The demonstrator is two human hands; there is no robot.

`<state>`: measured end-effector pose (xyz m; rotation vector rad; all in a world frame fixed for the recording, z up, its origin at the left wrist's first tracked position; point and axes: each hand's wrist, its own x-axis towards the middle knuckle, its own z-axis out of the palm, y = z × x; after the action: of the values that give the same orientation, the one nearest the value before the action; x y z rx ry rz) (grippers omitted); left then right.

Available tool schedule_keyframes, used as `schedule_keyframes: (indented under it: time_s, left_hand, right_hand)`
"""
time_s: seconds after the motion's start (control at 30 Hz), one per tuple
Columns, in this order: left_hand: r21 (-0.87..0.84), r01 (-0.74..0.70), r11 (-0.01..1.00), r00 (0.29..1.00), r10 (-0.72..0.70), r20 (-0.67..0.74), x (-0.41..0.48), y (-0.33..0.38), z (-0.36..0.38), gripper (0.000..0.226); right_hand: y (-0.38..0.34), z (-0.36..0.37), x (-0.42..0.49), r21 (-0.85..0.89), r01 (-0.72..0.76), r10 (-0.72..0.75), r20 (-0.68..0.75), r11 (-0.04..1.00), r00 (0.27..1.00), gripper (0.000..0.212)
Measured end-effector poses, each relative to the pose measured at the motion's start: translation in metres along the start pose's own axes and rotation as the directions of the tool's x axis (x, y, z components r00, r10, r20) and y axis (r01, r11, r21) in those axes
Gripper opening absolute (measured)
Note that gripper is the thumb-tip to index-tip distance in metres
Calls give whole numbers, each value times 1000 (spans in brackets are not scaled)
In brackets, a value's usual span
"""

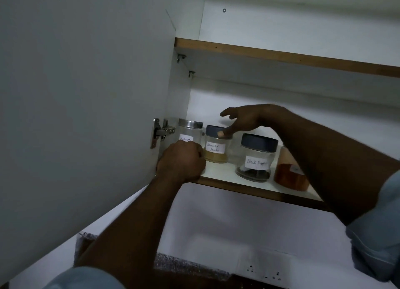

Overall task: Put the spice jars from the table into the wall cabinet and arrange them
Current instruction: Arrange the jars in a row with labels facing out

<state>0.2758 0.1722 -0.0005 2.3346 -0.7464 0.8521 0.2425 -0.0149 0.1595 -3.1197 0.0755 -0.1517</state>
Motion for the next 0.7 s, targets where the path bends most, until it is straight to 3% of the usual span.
schedule_keyframes:
  time_s: [0.2, 0.37, 0.6, 0.7]
  left_hand:
    - [-35, -78, 996, 993, 81, 88, -1, 5, -6, 22]
    - [5, -37, 999, 954, 34, 297, 8, 45, -3, 18]
    - [28, 18, 999, 975, -24, 222, 13, 63, 19, 33]
    - [47, 4, 999, 980, -14, 198, 13, 63, 22, 35]
  right_hand:
    - [17, -23, -78, -110, 13, 5, 154, 994, 988, 94]
    - [35, -3, -86, -180, 0, 13, 73, 984, 997, 81]
    - [47, 13, -48, -283, -51, 51, -10, 958, 999, 96]
    - [50, 15, -32, -325, -43, 44, -7, 945, 999, 83]
